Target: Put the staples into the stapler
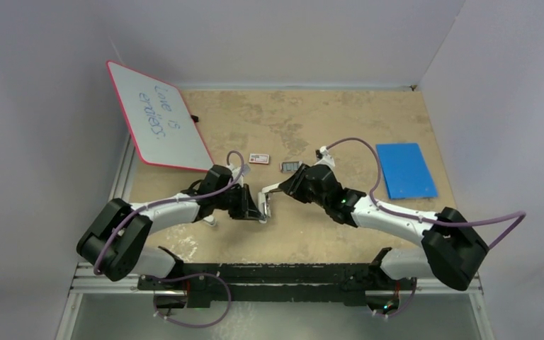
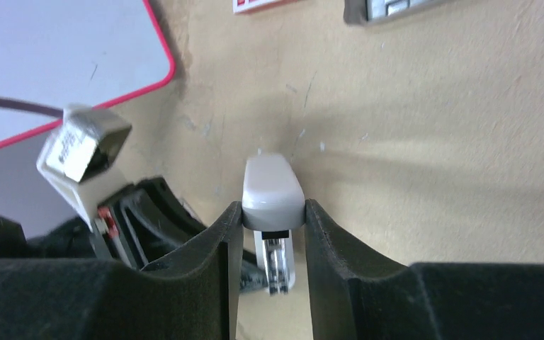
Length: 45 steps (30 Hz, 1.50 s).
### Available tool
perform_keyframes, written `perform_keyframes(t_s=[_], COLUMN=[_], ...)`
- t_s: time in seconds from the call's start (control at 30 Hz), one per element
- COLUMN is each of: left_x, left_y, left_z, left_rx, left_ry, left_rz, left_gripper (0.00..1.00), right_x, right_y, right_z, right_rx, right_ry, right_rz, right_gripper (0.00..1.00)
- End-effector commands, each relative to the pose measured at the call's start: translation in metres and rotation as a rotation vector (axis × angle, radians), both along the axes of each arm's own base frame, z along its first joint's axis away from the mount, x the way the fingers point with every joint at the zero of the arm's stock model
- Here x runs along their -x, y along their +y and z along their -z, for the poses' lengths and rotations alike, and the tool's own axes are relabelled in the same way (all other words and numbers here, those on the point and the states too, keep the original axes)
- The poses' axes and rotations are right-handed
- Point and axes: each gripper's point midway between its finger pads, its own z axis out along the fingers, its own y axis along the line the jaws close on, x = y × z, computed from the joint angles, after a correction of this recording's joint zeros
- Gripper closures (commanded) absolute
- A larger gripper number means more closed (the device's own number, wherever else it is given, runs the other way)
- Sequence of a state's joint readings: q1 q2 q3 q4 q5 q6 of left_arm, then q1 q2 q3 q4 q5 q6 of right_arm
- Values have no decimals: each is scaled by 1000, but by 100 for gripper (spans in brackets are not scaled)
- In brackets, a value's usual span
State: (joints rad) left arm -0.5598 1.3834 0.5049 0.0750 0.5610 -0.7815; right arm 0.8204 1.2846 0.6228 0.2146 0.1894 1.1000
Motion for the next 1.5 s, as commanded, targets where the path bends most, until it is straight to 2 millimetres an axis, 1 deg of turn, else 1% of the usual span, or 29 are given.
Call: perform_keyframes(t_s=[0.0, 0.2, 0.4, 0.53, 0.73, 0.8, 0.87, 0.93, 1.0, 1.1, 1.3, 1.4, 1.47], left_x=[16, 16, 17, 17, 18, 17, 16, 14, 11, 8, -5, -10, -11], left_y=[-21, -22, -25, -26, -23, -22, -21, -21, -19, -18, -23, -22, -24], left_z=[-15, -17, -18, -16, -9, -7, -6, -4, -1, 0, -9, -9, -9], left_rx=[47, 48, 75, 75, 47, 39, 29, 19, -2, -20, -9, -29, -26], left_ry=[-88, -133, -153, -156, -144, -140, -133, -125, -109, -47, -4, 5, 15], left_rz=[155, 174, 200, 209, 195, 188, 179, 168, 133, 69, -31, -57, -63], left_gripper=[100, 100, 100, 100, 100, 100, 100, 100, 100, 100, 100, 100, 100], right_x=[-39, -48, -50, -56, -68, -68, -67, -66, -61, -52, -46, -45, -42], right_y=[1, 4, 13, 20, 20, 21, 23, 24, 29, 36, 30, 29, 28], right_z=[-35, -28, -12, -2, 10, 13, 12, 13, 12, 14, 25, 27, 26], right_rx=[-25, -9, 30, 70, 112, 116, 111, 111, 99, 77, 95, 82, 66], right_ry=[-124, -119, -112, -109, -88, -80, -81, -77, -77, -72, -62, -58, -58], right_rz=[75, 71, 15, -17, -11, -18, -29, -40, -80, -143, -150, -141, -137], right_gripper=[76, 75, 74, 73, 72, 72, 71, 69, 67, 58, 48, 45, 40])
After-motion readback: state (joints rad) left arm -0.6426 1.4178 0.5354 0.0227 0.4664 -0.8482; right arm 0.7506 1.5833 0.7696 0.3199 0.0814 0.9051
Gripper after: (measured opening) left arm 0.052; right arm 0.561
